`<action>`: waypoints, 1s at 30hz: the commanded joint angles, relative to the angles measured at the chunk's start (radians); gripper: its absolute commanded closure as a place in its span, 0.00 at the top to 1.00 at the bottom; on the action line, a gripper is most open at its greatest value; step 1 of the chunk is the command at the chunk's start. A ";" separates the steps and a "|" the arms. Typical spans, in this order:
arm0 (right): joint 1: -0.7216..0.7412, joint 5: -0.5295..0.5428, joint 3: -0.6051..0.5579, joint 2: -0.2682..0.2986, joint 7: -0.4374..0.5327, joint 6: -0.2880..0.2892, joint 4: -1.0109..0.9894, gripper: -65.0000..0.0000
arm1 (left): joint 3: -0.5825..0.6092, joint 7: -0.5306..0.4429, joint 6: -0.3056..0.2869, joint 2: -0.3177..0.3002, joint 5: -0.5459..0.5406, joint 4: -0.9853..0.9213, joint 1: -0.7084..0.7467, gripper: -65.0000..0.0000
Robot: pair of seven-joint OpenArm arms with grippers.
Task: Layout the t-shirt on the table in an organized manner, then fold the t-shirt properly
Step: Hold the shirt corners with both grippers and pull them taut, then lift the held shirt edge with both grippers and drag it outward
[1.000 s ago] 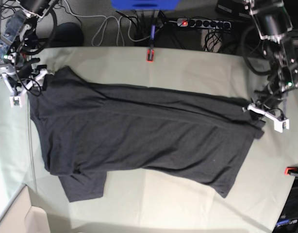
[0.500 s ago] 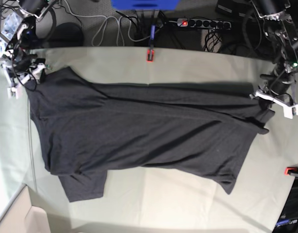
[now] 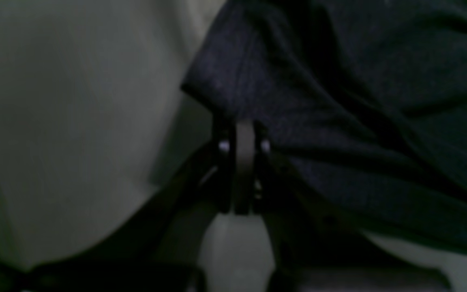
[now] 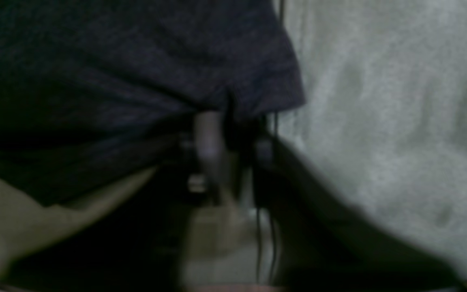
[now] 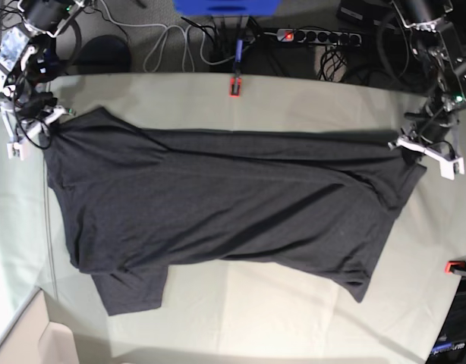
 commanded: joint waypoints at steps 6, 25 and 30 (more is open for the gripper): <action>0.006 0.000 0.049 0.014 0.001 0.000 0.055 0.00 | -0.006 -0.023 -0.001 -0.015 -0.005 0.014 -0.009 0.00; 0.141 -0.003 -0.091 -0.054 -0.006 0.000 0.208 0.00 | -0.006 -0.023 -0.001 -0.015 -0.004 0.016 -0.014 0.00; 0.230 -0.006 -0.091 -0.046 -0.002 0.000 0.112 0.00 | -0.006 -0.023 -0.001 -0.015 0.000 0.014 -0.017 0.00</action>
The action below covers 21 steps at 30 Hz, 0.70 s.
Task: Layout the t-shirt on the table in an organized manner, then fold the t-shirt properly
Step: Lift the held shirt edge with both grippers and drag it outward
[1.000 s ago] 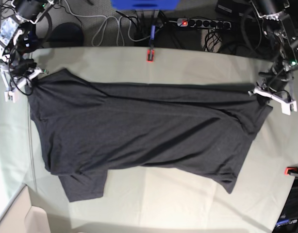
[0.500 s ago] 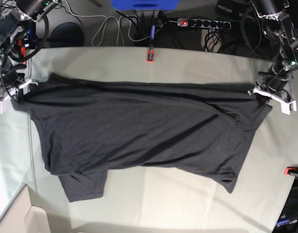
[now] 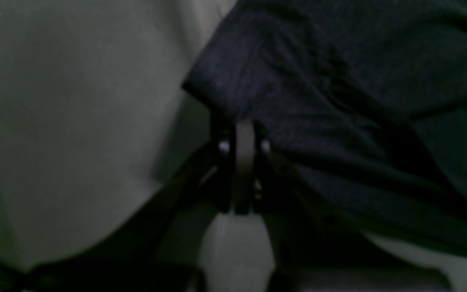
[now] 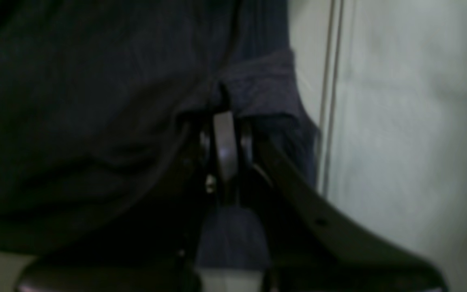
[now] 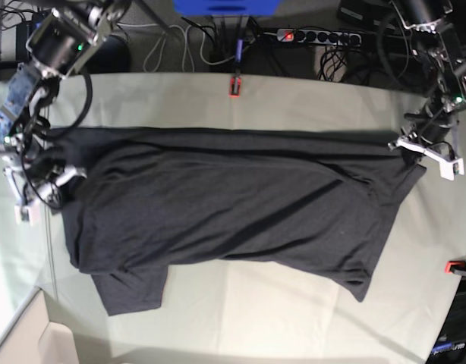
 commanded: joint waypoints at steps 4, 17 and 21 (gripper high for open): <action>0.046 0.011 -0.001 0.045 0.010 0.000 -0.043 0.00 | -0.006 -0.026 -0.001 -0.015 -0.005 0.017 -0.010 0.00; -0.083 0.013 0.005 0.091 0.021 0.000 -0.050 0.58 | -0.001 -0.027 -0.001 -0.015 -0.005 0.016 -0.027 0.00; -0.135 0.013 0.007 0.091 0.021 0.000 -0.052 0.53 | -0.001 -0.027 -0.001 -0.015 -0.007 0.016 -0.032 0.00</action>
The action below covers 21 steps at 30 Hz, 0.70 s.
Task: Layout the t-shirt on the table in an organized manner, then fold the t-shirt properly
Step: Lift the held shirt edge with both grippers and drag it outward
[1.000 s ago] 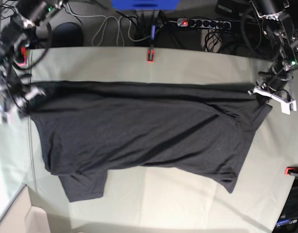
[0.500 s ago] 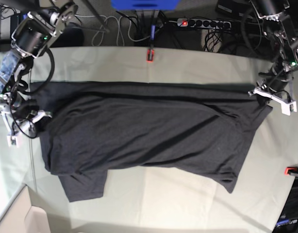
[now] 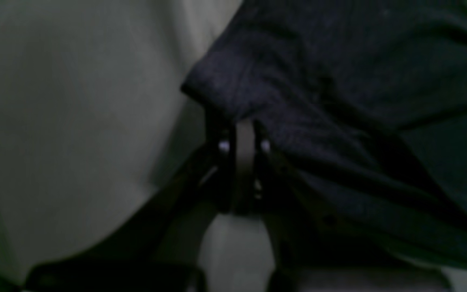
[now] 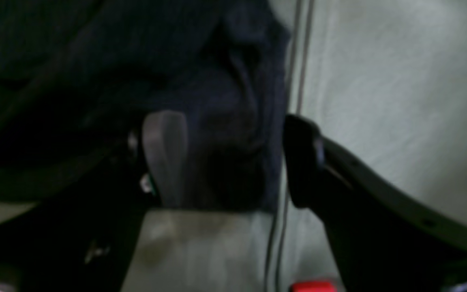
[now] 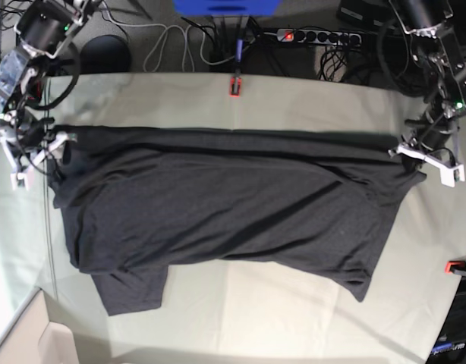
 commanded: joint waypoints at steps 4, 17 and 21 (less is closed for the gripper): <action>-0.009 0.012 0.003 0.015 0.019 0.002 -0.003 0.52 | -0.006 -0.023 -0.001 -0.014 -0.007 0.016 -0.007 0.00; -0.066 0.013 0.000 0.015 0.019 0.002 -0.013 0.34 | -0.007 -0.031 -0.001 -0.014 -0.012 -0.022 -0.006 0.00; -0.088 0.013 0.001 0.013 0.019 0.002 -0.012 0.00 | -0.009 -0.031 -0.001 -0.014 -0.010 -0.053 -0.001 0.00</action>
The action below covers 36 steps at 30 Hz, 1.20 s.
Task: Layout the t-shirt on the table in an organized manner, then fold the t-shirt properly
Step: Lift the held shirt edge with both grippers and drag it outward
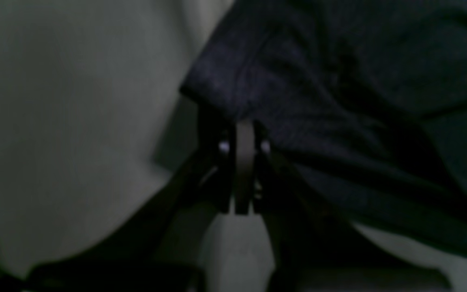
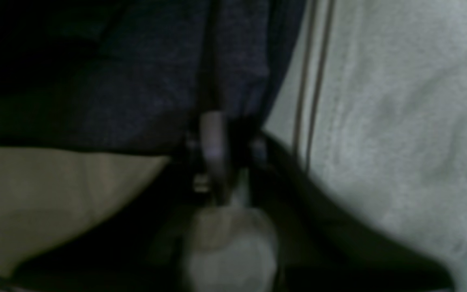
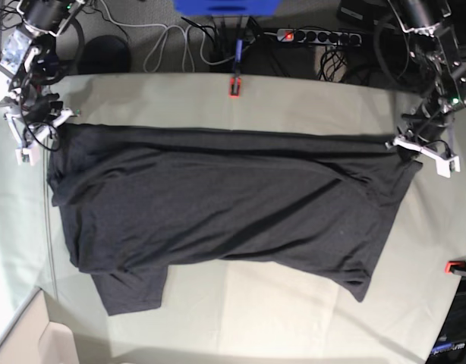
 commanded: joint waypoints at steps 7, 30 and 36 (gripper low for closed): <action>-0.063 -0.007 0.006 0.028 -0.014 0.003 0.159 0.00 | -0.007 -0.014 -0.001 -0.018 -0.011 0.068 0.031 0.00; -0.094 -0.010 0.110 0.066 -0.108 0.003 0.325 0.00 | -0.177 0.177 -0.002 -0.030 -0.008 0.276 0.036 0.00; -0.189 -0.010 0.107 0.027 -0.056 0.003 0.324 0.00 | -0.183 0.173 -0.002 -0.030 -0.002 0.207 0.087 0.00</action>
